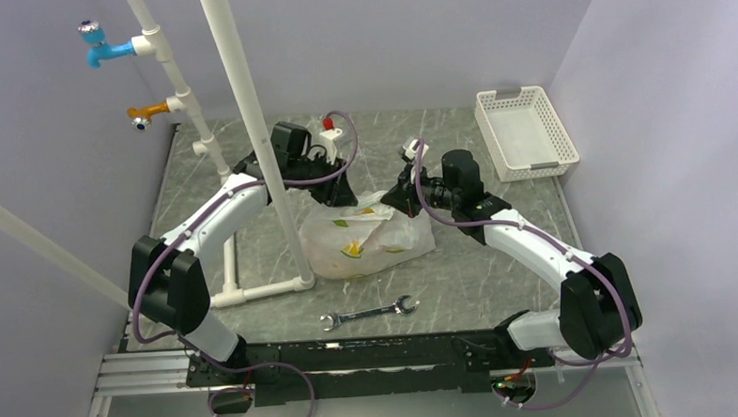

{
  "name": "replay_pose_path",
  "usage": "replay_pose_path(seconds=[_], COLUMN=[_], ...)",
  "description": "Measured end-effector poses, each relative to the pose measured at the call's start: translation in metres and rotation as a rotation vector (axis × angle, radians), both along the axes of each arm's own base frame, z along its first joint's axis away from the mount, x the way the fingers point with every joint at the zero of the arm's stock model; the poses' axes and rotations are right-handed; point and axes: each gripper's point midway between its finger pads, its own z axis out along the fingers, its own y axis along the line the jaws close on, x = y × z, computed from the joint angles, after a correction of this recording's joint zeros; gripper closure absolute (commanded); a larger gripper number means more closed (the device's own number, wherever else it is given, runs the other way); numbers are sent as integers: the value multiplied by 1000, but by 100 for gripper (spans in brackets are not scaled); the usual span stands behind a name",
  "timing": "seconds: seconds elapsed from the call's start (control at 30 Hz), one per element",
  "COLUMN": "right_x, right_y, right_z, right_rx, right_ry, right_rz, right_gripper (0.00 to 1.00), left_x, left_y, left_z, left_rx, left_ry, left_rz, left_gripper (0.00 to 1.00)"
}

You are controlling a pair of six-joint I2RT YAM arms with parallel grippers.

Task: Take the fake fruits out of the plastic bag
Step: Untie the plastic bag at the center of the board.

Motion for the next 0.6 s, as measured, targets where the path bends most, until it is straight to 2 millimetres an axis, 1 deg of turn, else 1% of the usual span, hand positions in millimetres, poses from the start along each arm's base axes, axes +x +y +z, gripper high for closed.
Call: replay_pose_path(seconds=[0.03, 0.1, 0.13, 0.23, 0.3, 0.37, 0.47, 0.5, 0.57, 0.6], right_x=[0, 1, 1, 3, 8, 12, 20, 24, 37, 49], right_y=[0, 0, 0, -1, -7, -12, -12, -12, -7, -2], right_z=[0, 0, -1, -3, -5, -5, 3, 7, 20, 30], right_rx=[-1, -4, -5, -14, -22, -18, 12, 22, 40, 52], right_ry=[-2, -2, -3, -6, -7, -4, -7, -6, -6, -10], right_rz=[-3, -8, -12, -37, -84, -130, -184, -198, -218, -233], right_gripper=[100, 100, 100, 100, 100, 100, 100, 100, 100, 100], left_x=[1, 3, 4, 10, 17, 20, 19, 20, 20, 20], left_y=[1, 3, 5, 10, 21, 37, 58, 65, 75, 80], left_z=[-1, -3, -4, -5, -3, 3, 22, 31, 46, 53], left_rx=[9, 24, 32, 76, 114, 143, 138, 129, 104, 94], left_ry=[-4, -7, -10, -39, -82, -138, -221, -259, -314, -341], left_rz=[5, 18, 26, 76, 141, 217, 317, 355, 412, 439], left_gripper=[76, 95, 100, 100, 100, 100, 100, 100, 100, 100])
